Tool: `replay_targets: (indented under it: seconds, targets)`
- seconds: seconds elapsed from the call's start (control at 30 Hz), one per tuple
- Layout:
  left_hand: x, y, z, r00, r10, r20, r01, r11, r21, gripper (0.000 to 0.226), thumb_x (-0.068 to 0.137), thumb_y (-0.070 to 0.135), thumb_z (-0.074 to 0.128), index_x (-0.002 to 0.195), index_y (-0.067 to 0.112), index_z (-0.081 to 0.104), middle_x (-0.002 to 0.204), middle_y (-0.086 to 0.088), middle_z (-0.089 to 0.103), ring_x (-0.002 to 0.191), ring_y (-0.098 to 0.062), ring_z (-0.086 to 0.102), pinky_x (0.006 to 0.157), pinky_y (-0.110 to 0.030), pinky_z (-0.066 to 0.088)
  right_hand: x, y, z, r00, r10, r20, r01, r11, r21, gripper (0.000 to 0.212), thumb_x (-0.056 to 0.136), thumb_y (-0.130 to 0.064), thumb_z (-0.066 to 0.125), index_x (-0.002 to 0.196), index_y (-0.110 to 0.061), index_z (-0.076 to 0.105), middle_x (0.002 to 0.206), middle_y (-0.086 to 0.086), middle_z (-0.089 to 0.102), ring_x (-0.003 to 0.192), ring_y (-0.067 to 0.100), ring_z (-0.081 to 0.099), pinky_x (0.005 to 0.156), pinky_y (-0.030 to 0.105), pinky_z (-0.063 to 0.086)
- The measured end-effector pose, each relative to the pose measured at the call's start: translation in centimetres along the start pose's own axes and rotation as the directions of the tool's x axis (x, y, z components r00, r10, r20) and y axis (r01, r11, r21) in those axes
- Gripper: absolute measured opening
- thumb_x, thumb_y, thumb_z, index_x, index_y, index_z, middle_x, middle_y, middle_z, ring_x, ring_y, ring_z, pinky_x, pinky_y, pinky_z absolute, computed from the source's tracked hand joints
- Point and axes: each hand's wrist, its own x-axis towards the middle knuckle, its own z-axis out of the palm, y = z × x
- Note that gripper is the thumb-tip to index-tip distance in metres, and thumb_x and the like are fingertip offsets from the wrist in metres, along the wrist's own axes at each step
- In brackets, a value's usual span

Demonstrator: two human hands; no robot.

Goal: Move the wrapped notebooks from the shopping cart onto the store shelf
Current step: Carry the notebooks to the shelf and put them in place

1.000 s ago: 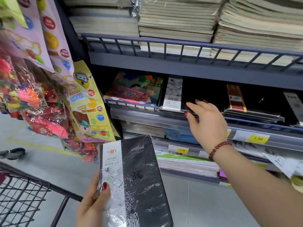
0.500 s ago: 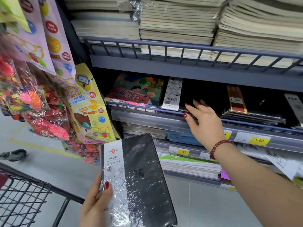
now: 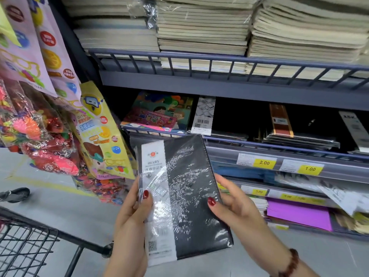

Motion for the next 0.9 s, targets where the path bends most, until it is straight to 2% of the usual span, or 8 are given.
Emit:
replay_targets:
  seconds: [0.17, 0.3, 0.4, 0.5, 0.63, 0.73, 0.83, 0.9]
  targets:
    - [1.1, 1.5, 3.6, 0.993, 0.031, 0.115, -0.032, 0.999, 0.007, 0.047, 0.084, 0.014, 0.060, 0.128, 0.031, 0.058, 0.126, 0.008, 0.064, 0.120, -0.015, 0.057, 0.108, -0.042, 0.037, -0.2, 0.0, -0.6, 0.995, -0.057, -0.079, 0.064, 0.993, 0.097, 0.068, 0.082, -0.001, 0.061, 0.137, -0.035, 0.039, 0.115, -0.007, 0.069, 0.107, 0.014, 0.064, 0.085, 0.029, 0.054]
    - [1.8, 2.2, 5.0, 0.961, -0.033, 0.275, 0.015, 0.998, 0.066, 0.042, 0.093, 0.013, 0.052, 0.130, 0.032, 0.054, 0.114, 0.000, 0.070, 0.103, -0.022, 0.067, 0.081, -0.040, 0.057, 1.0, -0.6, -1.6, 0.977, -0.109, -0.182, 0.139, 0.977, 0.164, 0.065, 0.079, -0.010, 0.062, 0.138, -0.030, 0.042, 0.120, -0.002, 0.067, 0.113, 0.018, 0.061, 0.097, 0.040, 0.048]
    - [2.1, 2.0, 5.0, 0.936, 0.012, 0.351, -0.065, 0.988, 0.138, 0.046, 0.080, 0.016, 0.064, 0.123, 0.031, 0.058, 0.113, 0.000, 0.071, 0.103, -0.018, 0.068, 0.079, -0.032, 0.056, 2.4, -1.4, -2.3, 0.966, -0.139, -0.219, 0.177, 0.970, 0.165, 0.067, 0.077, -0.015, 0.064, 0.139, -0.027, 0.041, 0.125, -0.005, 0.064, 0.119, 0.016, 0.057, 0.105, 0.044, 0.040]
    - [2.3, 1.8, 4.8, 0.879, 0.075, 0.470, -0.198, 0.955, 0.219, 0.067, 0.068, 0.004, 0.078, 0.125, 0.028, 0.055, 0.120, 0.005, 0.067, 0.113, -0.013, 0.062, 0.085, -0.024, 0.052, 4.0, -2.2, -3.2, 0.950, -0.160, -0.267, 0.204, 0.968, 0.145, 0.065, 0.083, -0.010, 0.066, 0.140, -0.028, 0.041, 0.134, -0.008, 0.057, 0.126, 0.011, 0.050, 0.110, 0.042, 0.036]
    - [3.4, 2.1, 6.2, 0.851, 0.126, 0.510, -0.298, 0.915, 0.271, 0.076, 0.068, -0.004, 0.077, 0.131, 0.027, 0.049, 0.125, 0.009, 0.064, 0.120, -0.010, 0.056, 0.098, -0.030, 0.047, 5.6, -4.2, -3.7, 0.927, -0.183, -0.326, 0.179, 0.983, -0.040, 0.071, 0.084, -0.022, 0.067, 0.145, -0.025, 0.031, 0.149, -0.017, 0.033, 0.131, -0.009, 0.030, 0.113, 0.023, 0.025]
    - [5.3, 2.5, 7.8, 0.875, 0.191, 0.445, -0.352, 0.882, 0.314, 0.070, 0.073, -0.005, 0.072, 0.134, 0.020, 0.048, 0.124, 0.007, 0.065, 0.117, -0.005, 0.058, 0.099, -0.030, 0.047, 6.6, -5.5, -4.6, 0.940, -0.168, -0.296, 0.060, 0.938, -0.342, 0.109, 0.059, -0.054, 0.074, 0.149, -0.023, 0.020, 0.147, -0.017, 0.028, 0.134, -0.002, 0.024, 0.109, 0.021, 0.021]
    - [7.1, 2.8, 9.0, 0.875, 0.246, 0.417, -0.412, 0.832, 0.372, 0.070, 0.072, 0.004, 0.077, 0.135, 0.017, 0.049, 0.125, 0.007, 0.063, 0.114, -0.001, 0.058, 0.098, -0.024, 0.047, 7.5, -6.0, -5.6, 0.932, -0.229, -0.281, 0.022, 0.810, -0.587, 0.109, 0.061, -0.046, 0.080, 0.148, -0.018, 0.021, 0.126, -0.013, 0.032, 0.119, -0.001, 0.029, 0.100, 0.018, 0.025]
    - [8.1, 2.9, 9.7, 0.871, 0.283, 0.401, -0.454, 0.777, 0.437, 0.063, 0.071, 0.008, 0.079, 0.124, 0.032, 0.054, 0.115, 0.019, 0.064, 0.106, 0.009, 0.059, 0.093, -0.013, 0.046, 8.4, -5.9, -6.0, 0.913, -0.282, -0.297, 0.018, 0.752, -0.658, 0.100, 0.069, -0.041, 0.077, 0.148, -0.015, 0.021, 0.124, -0.006, 0.036, 0.118, 0.003, 0.032, 0.096, 0.016, 0.026]
